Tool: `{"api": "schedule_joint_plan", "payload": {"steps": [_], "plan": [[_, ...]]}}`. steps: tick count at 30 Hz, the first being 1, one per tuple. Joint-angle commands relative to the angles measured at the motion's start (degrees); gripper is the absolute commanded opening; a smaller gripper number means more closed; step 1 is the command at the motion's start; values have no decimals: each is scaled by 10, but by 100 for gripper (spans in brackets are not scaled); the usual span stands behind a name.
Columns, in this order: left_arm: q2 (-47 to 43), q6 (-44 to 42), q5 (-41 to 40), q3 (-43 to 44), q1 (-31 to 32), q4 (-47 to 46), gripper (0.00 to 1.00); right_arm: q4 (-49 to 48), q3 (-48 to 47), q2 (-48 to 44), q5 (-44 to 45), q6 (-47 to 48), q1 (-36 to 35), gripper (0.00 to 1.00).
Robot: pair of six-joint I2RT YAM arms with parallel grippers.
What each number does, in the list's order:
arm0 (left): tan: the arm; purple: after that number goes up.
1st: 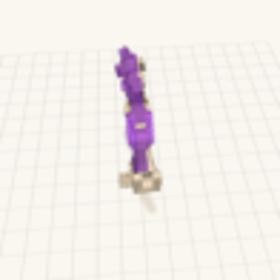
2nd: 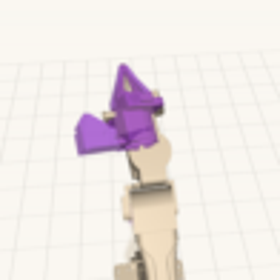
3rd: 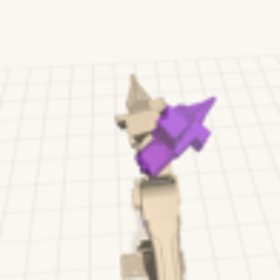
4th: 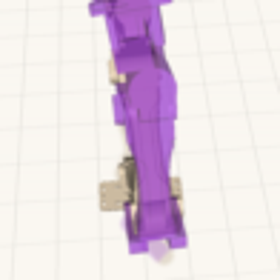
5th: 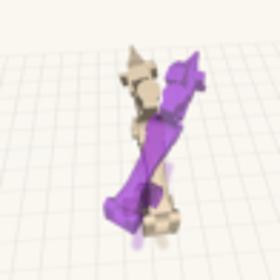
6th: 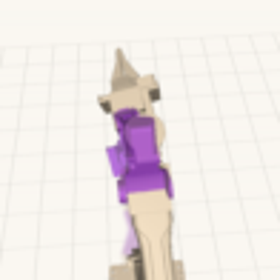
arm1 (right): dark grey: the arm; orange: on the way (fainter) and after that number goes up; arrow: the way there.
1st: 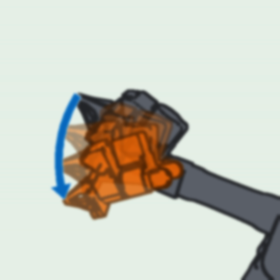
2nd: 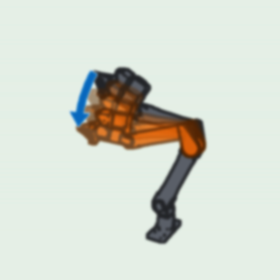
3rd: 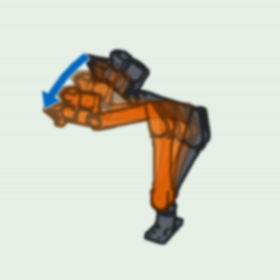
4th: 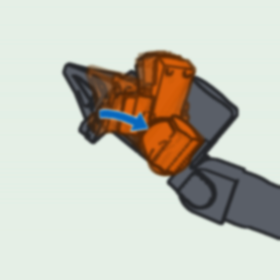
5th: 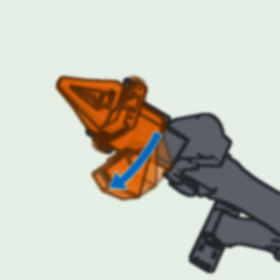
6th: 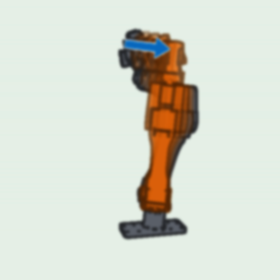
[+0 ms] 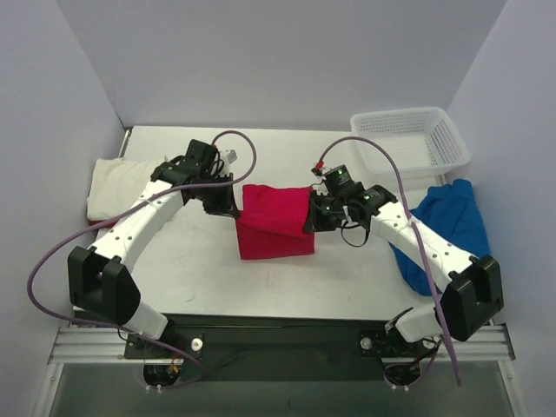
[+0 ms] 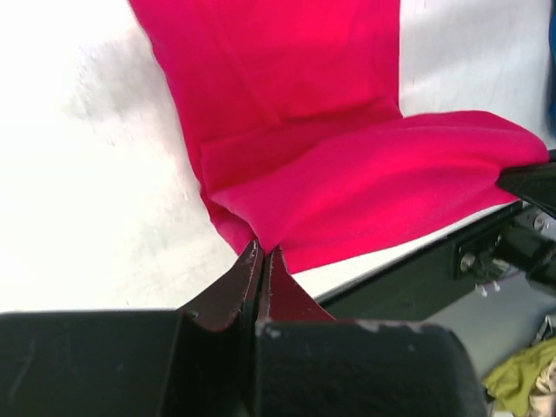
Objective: Fold and stack the t-shirts
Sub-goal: Fold the long partially folded tshirt into a neat square
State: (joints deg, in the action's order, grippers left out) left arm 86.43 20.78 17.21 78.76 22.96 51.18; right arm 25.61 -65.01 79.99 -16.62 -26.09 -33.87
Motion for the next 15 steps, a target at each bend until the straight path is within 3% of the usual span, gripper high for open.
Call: {"api": "schedule_joint_plan", "payload": {"steps": [1,15], "plan": [[34,-1,-23,46,-16,-42,0,-10,-48,31,36,19,20,0],[269,-21,12,253,-48,-50,0,-54,-168,222,9,37,114,0]]}}
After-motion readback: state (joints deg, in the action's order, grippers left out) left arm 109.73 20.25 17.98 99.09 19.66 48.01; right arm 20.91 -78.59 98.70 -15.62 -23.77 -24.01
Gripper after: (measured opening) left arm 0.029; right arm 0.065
